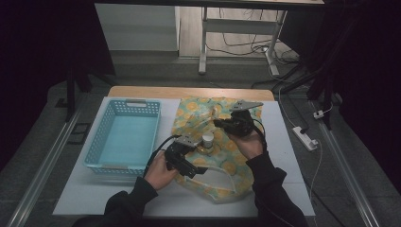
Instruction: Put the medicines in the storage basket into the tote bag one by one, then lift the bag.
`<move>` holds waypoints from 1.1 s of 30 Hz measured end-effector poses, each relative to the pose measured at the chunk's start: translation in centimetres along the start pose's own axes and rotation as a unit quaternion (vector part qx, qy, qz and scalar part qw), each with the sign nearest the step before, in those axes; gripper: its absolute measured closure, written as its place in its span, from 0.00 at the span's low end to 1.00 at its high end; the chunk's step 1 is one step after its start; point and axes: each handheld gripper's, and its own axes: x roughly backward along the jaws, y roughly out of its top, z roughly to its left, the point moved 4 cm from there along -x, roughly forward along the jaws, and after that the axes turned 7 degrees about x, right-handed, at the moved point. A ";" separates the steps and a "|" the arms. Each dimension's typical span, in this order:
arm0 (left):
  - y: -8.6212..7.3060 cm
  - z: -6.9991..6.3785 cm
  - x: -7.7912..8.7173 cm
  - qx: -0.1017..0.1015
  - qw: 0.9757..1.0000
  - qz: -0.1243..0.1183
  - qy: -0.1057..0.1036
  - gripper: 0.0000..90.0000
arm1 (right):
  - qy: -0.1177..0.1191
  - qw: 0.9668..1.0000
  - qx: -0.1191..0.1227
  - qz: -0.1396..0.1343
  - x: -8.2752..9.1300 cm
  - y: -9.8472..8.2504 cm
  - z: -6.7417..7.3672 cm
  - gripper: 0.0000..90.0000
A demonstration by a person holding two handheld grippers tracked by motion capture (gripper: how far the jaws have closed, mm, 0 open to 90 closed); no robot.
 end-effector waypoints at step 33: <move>-2.6 2.1 -4.3 -0.008 0.996 0.064 0.060 0.05 | 0.000 1.000 -0.001 0.002 0.0 -0.1 -0.1 1.00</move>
